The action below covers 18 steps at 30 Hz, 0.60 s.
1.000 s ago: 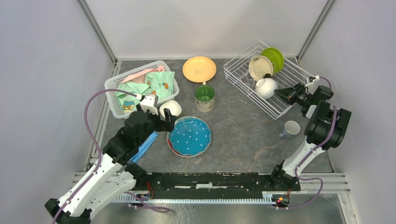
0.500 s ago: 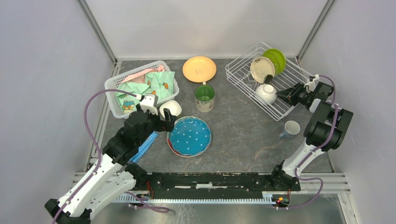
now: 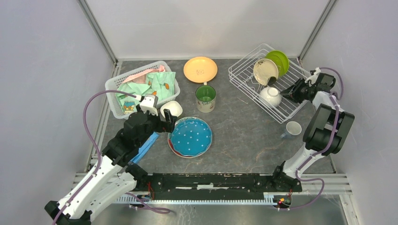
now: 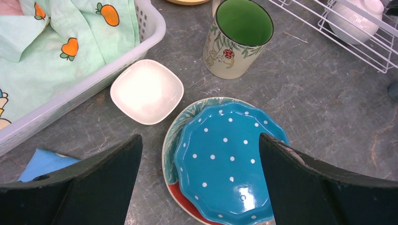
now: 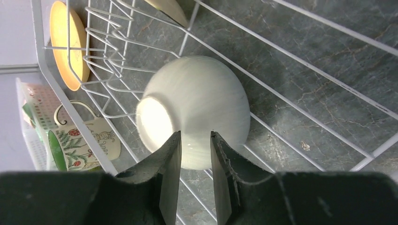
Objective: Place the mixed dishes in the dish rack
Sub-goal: Turn the bowl upside down on the dish rack, then move the bowl to the dish rack.
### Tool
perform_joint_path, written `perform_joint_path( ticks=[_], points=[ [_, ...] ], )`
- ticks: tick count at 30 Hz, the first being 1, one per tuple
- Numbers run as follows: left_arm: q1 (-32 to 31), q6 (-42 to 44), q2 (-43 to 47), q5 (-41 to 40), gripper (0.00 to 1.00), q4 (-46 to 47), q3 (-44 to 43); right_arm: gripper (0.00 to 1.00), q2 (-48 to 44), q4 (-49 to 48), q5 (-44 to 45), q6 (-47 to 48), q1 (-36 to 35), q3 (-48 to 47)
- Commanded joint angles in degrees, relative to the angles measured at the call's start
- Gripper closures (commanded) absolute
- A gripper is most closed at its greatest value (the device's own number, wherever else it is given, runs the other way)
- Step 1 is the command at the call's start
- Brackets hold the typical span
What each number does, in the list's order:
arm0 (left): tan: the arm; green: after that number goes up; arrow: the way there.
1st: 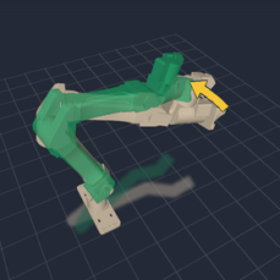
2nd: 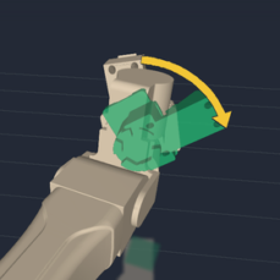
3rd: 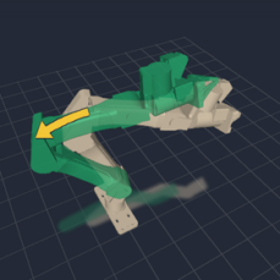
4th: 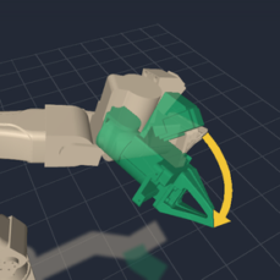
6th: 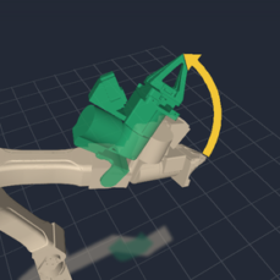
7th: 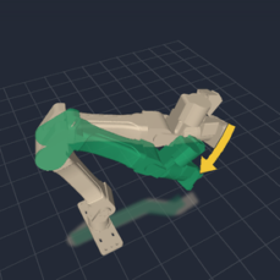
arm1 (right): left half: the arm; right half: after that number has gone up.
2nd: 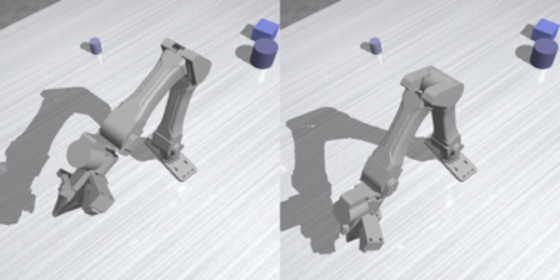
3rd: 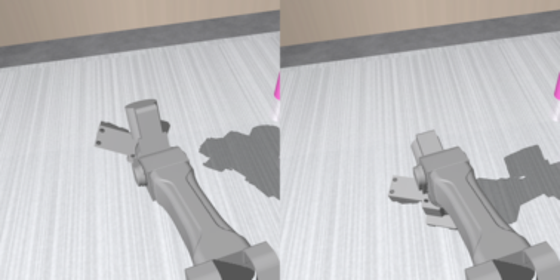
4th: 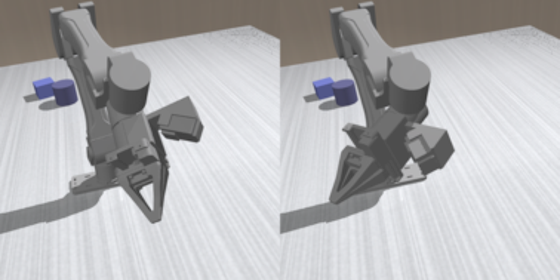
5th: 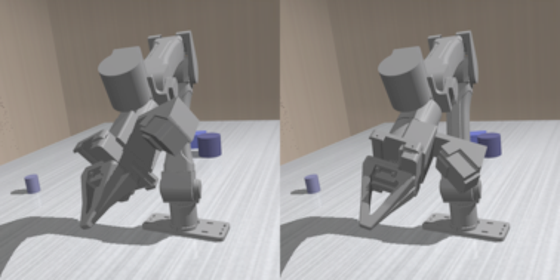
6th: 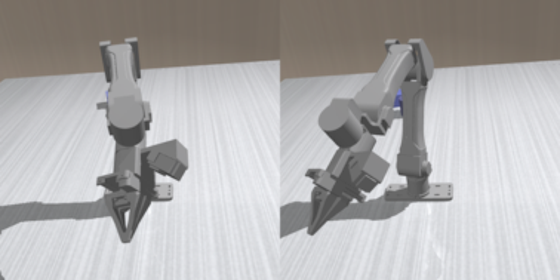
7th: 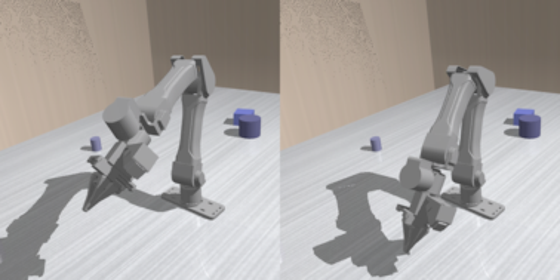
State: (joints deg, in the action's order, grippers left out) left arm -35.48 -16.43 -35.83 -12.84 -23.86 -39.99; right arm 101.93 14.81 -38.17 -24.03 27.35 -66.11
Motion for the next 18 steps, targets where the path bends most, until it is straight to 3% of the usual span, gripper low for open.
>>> perform_joint_path(
  ticks=[1, 6, 13, 18],
  points=[
    [-0.2, 1.7, 0.6, 0.6, 0.0, 2.0, -0.1, 0.65, -3.8, 4.7, 5.7, 3.9, -2.0, -4.8],
    [-0.3, 1.7, 1.0, 0.5, 0.0, 2.0, 0.0, 0.63, -4.6, 8.4, 8.5, 6.4, -5.3, -8.1],
    [-0.2, 1.8, 1.5, 0.2, 0.0, 2.0, 0.1, 0.52, -5.1, 11.7, 14.7, 9.4, -10.5, -10.1],
    [-0.2, 1.7, 1.2, 0.6, 0.0, 2.0, 0.0, 0.55, -6.4, 10.8, 16.2, 9.1, -13.6, -7.4]
  ],
)
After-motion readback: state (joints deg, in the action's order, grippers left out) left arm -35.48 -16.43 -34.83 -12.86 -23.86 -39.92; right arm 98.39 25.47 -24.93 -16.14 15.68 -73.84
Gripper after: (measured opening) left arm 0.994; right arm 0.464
